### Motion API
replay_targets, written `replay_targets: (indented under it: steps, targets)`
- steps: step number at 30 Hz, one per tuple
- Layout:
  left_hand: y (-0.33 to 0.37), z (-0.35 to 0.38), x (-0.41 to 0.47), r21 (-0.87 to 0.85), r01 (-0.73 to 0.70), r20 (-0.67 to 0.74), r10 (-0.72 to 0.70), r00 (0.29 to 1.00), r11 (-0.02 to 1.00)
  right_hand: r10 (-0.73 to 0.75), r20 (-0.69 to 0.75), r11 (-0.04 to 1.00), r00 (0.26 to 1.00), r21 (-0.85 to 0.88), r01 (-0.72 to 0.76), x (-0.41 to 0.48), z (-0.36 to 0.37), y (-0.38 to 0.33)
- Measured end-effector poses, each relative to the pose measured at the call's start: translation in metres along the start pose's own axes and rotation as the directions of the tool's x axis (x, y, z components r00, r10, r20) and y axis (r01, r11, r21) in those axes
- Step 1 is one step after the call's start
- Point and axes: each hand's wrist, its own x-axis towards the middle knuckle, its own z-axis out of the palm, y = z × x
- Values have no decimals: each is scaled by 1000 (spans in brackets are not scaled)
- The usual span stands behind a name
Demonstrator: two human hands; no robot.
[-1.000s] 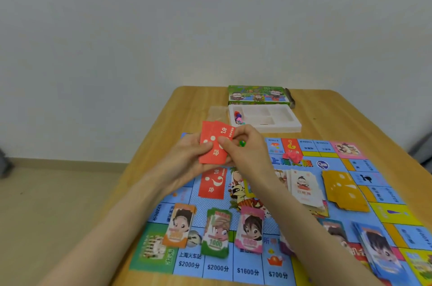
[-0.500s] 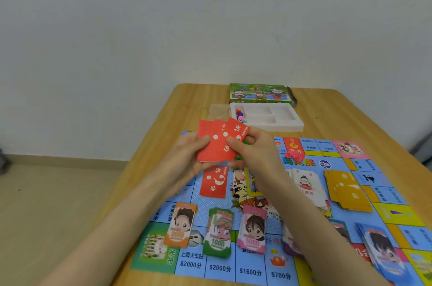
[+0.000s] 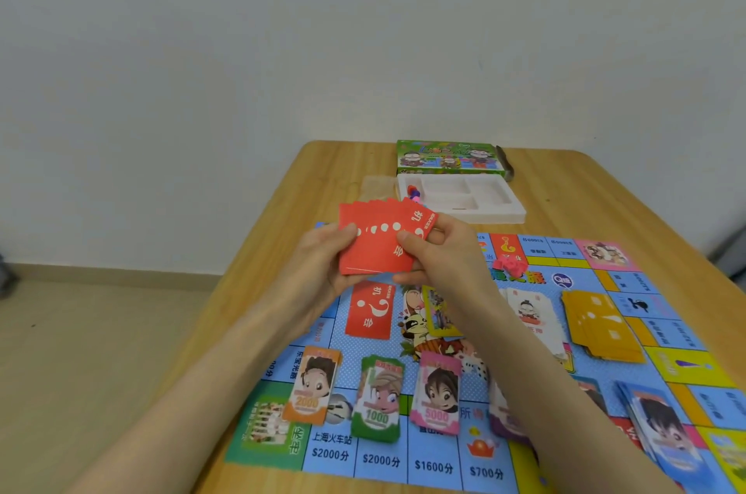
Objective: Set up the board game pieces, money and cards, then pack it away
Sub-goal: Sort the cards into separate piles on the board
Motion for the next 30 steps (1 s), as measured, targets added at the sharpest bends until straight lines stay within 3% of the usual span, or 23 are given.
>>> replay_targets:
  steps: [6, 12, 22, 26, 30]
  targets:
    - [-1, -2, -1, 80, -42, 1, 42, 999, 996, 7, 21, 1000, 1000, -3, -7, -1, 1, -2]
    - [0, 0, -1, -32, 3, -16, -4, 1000, 999, 10, -9, 1000, 1000, -26, -10, 0, 0, -2]
    - [0, 0, -1, 47, -24, -34, 26, 999, 999, -4, 35, 1000, 999, -21, 5, -4, 1, -3]
    - [-1, 7, -5, -97, 48, 60, -43, 997, 994, 14, 125, 996, 992, -88, -3, -5, 4, 0]
    - [-3, 10, -8, -126, 118, 137, -100, 985, 985, 7, 203, 966, 979, -255, 46, -6, 10, 6]
